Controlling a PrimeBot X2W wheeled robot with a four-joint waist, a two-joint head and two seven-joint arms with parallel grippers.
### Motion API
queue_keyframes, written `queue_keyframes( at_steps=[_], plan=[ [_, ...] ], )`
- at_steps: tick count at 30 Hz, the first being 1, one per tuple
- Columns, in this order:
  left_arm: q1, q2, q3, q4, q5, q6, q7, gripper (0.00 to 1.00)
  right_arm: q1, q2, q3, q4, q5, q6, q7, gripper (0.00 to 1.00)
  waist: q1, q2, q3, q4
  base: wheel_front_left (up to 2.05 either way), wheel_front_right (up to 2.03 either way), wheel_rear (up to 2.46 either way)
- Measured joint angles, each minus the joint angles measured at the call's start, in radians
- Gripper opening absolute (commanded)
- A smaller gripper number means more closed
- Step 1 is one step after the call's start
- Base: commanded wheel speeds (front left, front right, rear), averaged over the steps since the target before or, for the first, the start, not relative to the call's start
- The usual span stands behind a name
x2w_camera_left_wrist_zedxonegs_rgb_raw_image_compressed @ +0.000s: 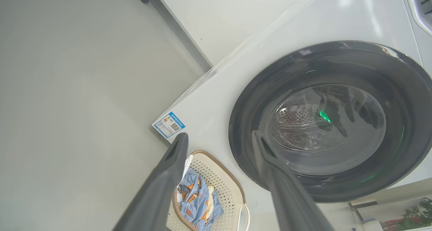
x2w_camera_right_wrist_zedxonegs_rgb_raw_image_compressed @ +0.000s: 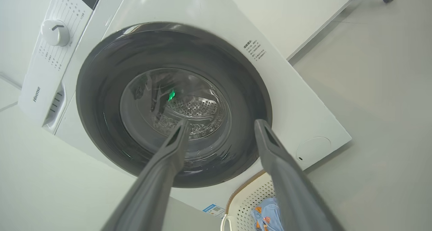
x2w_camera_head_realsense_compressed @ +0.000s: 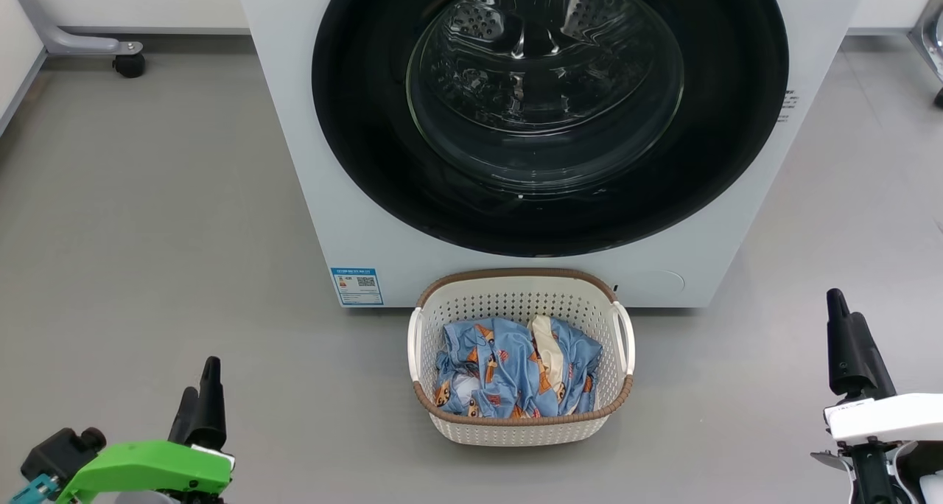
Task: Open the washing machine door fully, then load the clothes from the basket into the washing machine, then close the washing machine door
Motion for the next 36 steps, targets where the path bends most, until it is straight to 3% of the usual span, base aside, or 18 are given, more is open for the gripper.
queue_keyframes(
  at_steps=[18, 36],
  plan=[
    [0.000, 0.019, -0.010, -0.029, 0.379, 0.000, -0.058, 1.00, 0.021, -0.041, 0.059, -0.016, -0.373, 0.001, -0.060, 1.00, 0.0000, 0.0000, -0.003, 0.006, 0.00, 0.00, 0.00],
    [0.002, 0.019, -0.034, -0.065, 0.764, -0.001, -0.122, 1.00, 0.029, -0.042, 0.081, -0.008, -0.676, 0.001, -0.123, 1.00, 0.0000, 0.0000, -0.002, 0.009, 0.00, 0.00, 0.00]
  ],
)
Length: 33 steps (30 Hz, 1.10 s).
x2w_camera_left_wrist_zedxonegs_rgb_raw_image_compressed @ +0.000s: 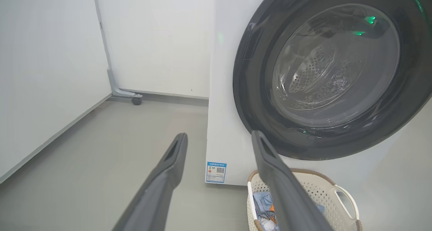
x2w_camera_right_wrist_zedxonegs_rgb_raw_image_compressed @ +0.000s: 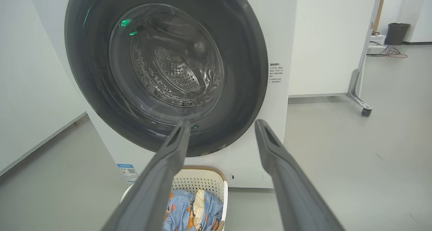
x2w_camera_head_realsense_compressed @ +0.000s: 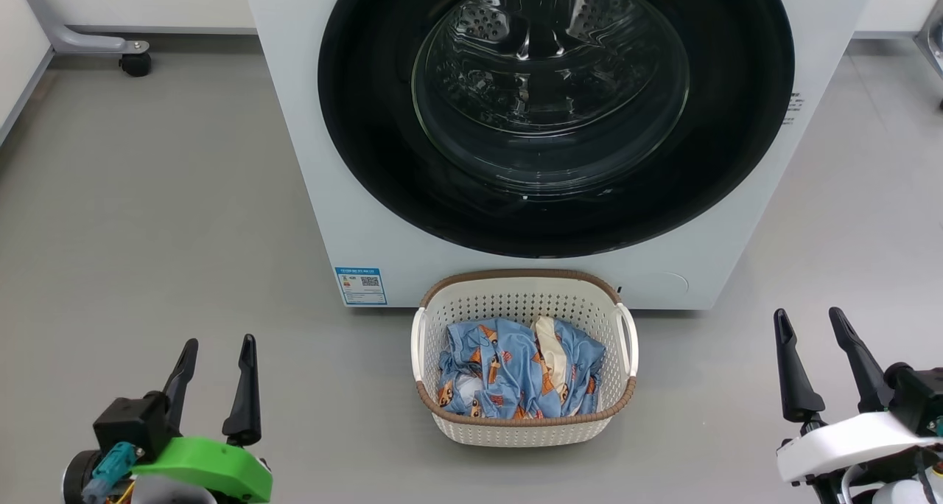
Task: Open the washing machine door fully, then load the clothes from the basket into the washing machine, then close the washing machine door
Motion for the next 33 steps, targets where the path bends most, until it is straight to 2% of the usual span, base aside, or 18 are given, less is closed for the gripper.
queue_keyframes(
  at_steps=[12, 33],
  plan=[
    [0.016, 0.000, -0.005, -0.002, 0.200, -0.003, -0.043, 1.00, 0.011, 0.027, -0.035, 0.021, -0.119, 0.000, -0.044, 1.00, 0.0000, 0.0000, 0.001, 0.002, 0.00, 0.00, 0.00],
    [0.017, -0.016, 0.003, 0.000, 0.212, -0.003, -0.044, 1.00, 0.011, 0.026, -0.041, 0.063, -0.120, 0.000, -0.044, 1.00, 0.0000, 0.0000, 0.005, 0.004, 0.00, 0.00, 0.00]
  ],
)
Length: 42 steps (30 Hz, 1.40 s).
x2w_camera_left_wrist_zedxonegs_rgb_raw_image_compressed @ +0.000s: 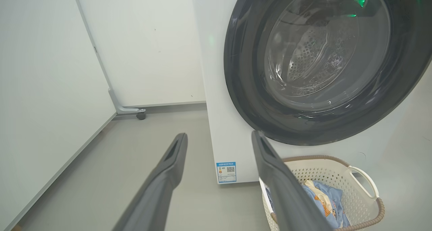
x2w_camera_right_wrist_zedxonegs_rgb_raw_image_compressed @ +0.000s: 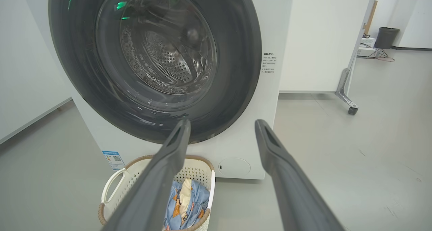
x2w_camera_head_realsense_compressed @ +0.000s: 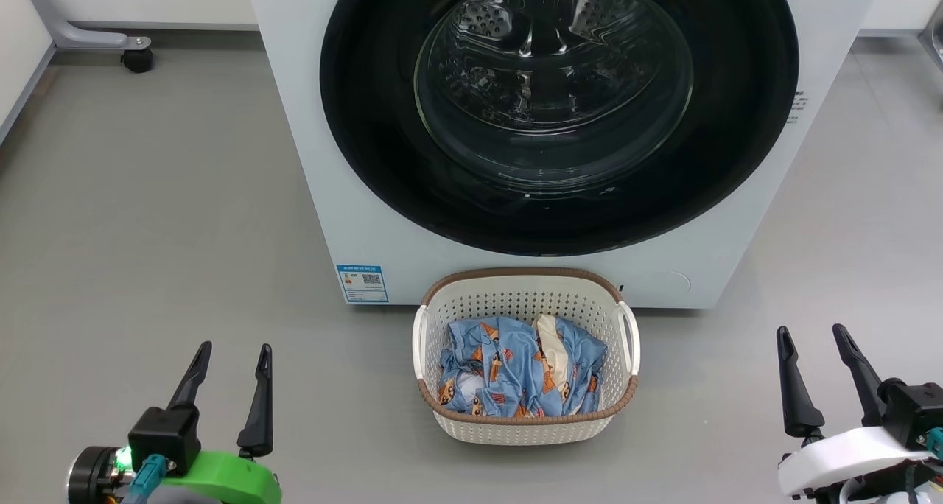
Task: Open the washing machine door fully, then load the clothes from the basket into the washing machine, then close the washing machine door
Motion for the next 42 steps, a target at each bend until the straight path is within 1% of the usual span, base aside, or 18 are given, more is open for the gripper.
queue_keyframes(
  at_steps=[27, 42],
  plan=[
    [0.000, -0.004, -0.007, -0.002, 0.006, 0.000, 0.000, 1.00, -0.001, 0.000, 0.005, 0.010, 0.000, 0.000, 0.000, 1.00, 0.0000, 0.0000, 0.000, 0.004, 0.01, 0.01, -0.03],
    [0.000, -0.004, -0.008, -0.003, 0.006, 0.000, 0.000, 1.00, -0.001, 0.000, 0.009, 0.012, 0.000, 0.000, 0.000, 1.00, 0.0000, 0.0000, 0.002, 0.000, 0.31, 0.31, -0.62]
  ],
)
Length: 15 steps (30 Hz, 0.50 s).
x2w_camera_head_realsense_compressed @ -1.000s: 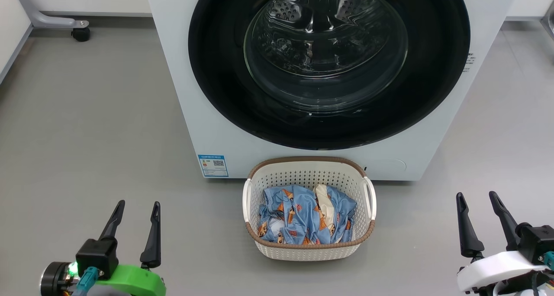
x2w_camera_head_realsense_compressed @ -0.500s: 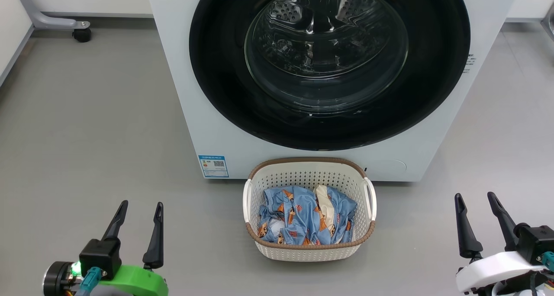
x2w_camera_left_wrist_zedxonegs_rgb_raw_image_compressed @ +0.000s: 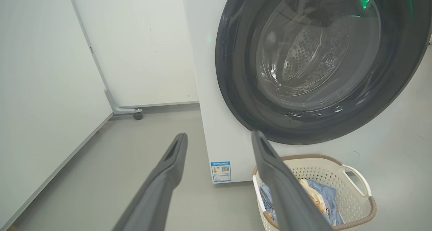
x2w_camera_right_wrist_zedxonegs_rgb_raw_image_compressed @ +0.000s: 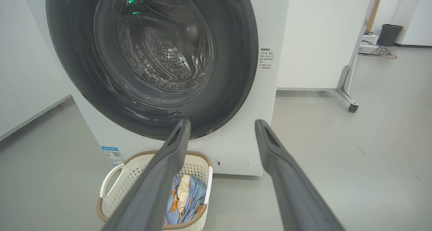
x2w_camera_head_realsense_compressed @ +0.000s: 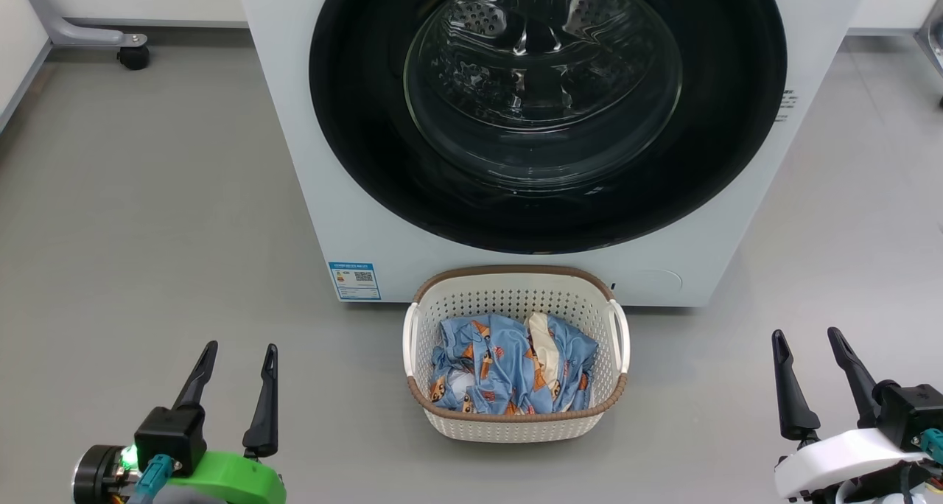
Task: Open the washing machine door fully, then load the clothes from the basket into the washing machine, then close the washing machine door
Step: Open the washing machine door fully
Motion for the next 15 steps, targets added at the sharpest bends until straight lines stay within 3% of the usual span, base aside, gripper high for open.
queue_keyframes(
  at_steps=[15],
  plan=[
    [0.000, 0.000, 0.000, -0.001, 0.000, 0.000, 0.000, 1.00, 0.000, 0.001, 0.000, 0.000, 0.000, 0.000, 0.000, 1.00, 0.0000, 0.0000, 0.004, -0.004, 0.67, 0.67, -1.35]
  ],
)
